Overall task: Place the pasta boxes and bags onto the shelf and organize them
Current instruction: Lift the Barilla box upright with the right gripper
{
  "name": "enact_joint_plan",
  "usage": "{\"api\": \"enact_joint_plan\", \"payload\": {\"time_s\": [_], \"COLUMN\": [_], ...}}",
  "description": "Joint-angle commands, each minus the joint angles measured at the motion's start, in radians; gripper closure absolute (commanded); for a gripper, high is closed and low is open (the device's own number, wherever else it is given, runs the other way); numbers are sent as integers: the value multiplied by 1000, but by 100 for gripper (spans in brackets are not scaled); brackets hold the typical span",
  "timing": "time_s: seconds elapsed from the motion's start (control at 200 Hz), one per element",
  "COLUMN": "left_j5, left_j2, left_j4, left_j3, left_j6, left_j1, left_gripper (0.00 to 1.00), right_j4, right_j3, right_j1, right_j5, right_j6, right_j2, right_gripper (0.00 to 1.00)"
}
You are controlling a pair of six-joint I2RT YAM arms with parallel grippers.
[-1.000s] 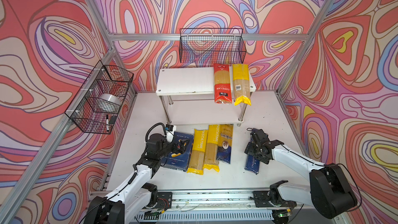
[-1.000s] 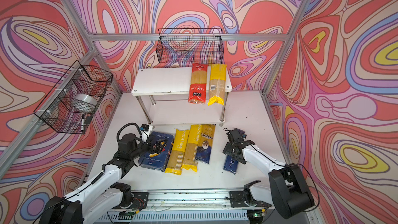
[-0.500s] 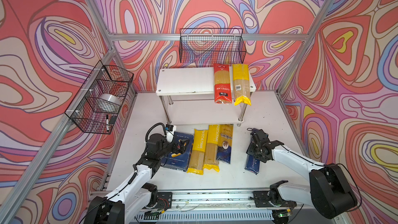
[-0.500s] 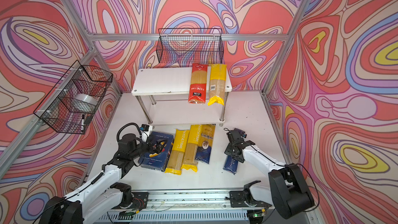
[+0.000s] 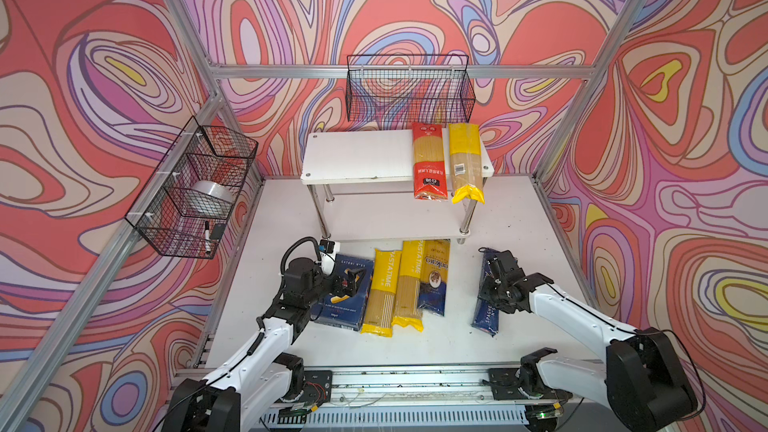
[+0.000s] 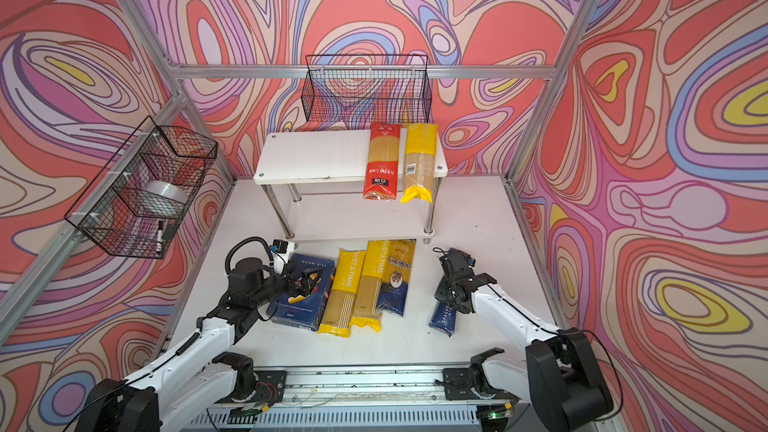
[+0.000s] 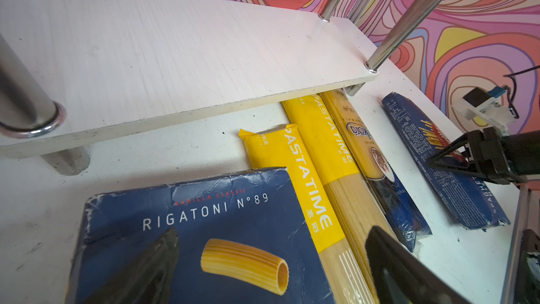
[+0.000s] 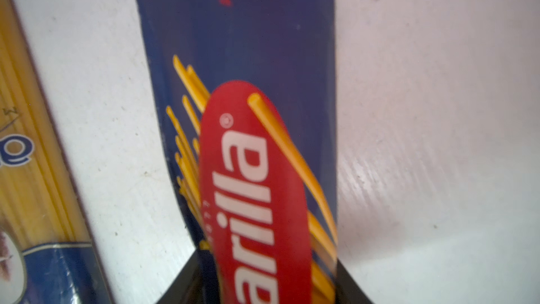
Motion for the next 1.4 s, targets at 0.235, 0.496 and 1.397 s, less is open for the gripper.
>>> {"api": "enact_joint_plan", "payload": {"time_s": [0.235, 0.496, 1.397], "left_j5": [-7, -9, -13], "left_j2": [-14, -12, -29], "left_j4": [-2, -5, -14], "left_j3": [16, 19, 19], "left_j6": [3, 4, 4], "left_j1": [-2, -3, -3], "left_gripper": [0, 0, 0], "right_j4": [-69, -133, -251], "right_j3": [173, 276, 766], "right_j1": [6, 6, 5], "right_j5": [29, 57, 98], "right_j6": [-68, -111, -281], "right_j2": [-157, -207, -117], "right_gripper": [71, 84, 84]}}
